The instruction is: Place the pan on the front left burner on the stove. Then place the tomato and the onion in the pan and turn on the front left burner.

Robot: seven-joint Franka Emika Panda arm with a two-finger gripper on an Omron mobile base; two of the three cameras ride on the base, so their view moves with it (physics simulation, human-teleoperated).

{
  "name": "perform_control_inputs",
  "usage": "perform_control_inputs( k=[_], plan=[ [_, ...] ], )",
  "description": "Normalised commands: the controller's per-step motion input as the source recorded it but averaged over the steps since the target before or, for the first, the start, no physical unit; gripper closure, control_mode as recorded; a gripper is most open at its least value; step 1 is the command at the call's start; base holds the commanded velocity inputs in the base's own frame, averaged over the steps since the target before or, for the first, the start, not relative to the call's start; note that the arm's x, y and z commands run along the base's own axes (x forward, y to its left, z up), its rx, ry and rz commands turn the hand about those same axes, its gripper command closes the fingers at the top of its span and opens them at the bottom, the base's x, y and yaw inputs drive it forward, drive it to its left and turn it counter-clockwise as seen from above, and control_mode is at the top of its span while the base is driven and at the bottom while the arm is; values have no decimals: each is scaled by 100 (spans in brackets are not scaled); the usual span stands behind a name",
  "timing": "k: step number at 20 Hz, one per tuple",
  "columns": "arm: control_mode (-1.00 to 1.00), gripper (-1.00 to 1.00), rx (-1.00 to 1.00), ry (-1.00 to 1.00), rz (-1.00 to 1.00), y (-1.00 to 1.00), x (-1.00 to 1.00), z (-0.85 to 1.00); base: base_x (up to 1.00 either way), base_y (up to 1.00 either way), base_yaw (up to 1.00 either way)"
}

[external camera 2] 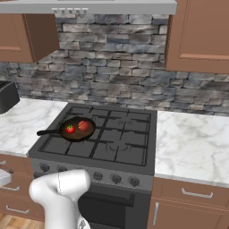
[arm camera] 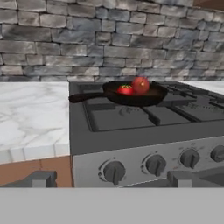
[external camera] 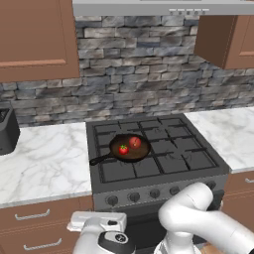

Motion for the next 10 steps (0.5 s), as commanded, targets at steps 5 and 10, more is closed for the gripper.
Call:
perform_control_inputs(
  k=[5,10],
  plan=[
    [-100,-100,-5,0,-6,0,24,-25,0,0,0],
    [-100,-100,-4,0,-4,0,19,-24,0,0,0]
  ],
)
